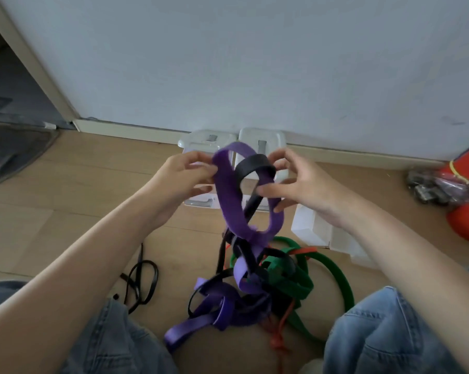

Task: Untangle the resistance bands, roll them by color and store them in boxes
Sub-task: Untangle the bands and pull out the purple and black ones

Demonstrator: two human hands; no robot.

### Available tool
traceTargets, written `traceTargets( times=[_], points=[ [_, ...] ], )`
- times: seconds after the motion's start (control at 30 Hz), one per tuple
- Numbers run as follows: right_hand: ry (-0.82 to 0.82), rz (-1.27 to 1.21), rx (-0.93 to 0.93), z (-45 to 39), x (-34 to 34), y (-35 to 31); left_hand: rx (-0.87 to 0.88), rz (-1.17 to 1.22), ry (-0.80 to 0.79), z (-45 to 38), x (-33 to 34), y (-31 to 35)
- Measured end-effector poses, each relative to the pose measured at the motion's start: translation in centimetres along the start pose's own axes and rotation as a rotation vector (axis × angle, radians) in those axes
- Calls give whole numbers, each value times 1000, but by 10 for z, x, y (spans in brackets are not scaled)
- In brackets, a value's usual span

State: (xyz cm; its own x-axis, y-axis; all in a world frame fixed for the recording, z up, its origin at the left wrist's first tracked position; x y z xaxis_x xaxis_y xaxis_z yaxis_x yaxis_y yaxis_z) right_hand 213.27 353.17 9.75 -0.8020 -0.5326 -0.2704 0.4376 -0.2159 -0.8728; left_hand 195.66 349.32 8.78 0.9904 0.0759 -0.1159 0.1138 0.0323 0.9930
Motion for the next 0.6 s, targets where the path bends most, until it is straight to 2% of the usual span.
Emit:
traceTargets(
  times=[0.1, 0.23, 0.3, 0.4, 0.5, 0.53, 0.6],
  points=[
    [-45, 110, 2, 1, 8, -3, -41, 379, -118, 5, 19, 13],
    [-73, 77, 32, 3, 6, -9, -109, 562, 60, -3, 0, 15],
    [-160, 127, 51, 6, 7, -10, -142, 543, 132, -4, -9, 8],
    [-254, 302, 115, 14, 18, -4, -108, 376, 90, -4, -5, 4],
    [-78, 473, 116, 8, 19, 3, -58, 358, -24, -4, 15, 9],
    [-41, 461, 84, 6, 20, 2, -42, 367, -50, -4, 19, 11],
    [-10, 260, 60, 4, 19, 0, -20, 352, -82, -6, 20, 9]
  ],
)
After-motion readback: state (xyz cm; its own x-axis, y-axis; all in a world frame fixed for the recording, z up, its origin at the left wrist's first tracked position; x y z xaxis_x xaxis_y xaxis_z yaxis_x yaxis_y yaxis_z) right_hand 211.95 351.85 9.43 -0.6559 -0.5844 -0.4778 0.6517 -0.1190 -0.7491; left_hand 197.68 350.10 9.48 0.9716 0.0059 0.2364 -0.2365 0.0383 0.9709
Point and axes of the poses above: each hand's wrist, its own z-axis away from the middle knuckle, its own x-axis out of the palm, y = z × x, the point moved 8 cm from there along -z, towards the middle knuckle, and after that the axes turned 12 degrees about x, right-handed, at the moved point
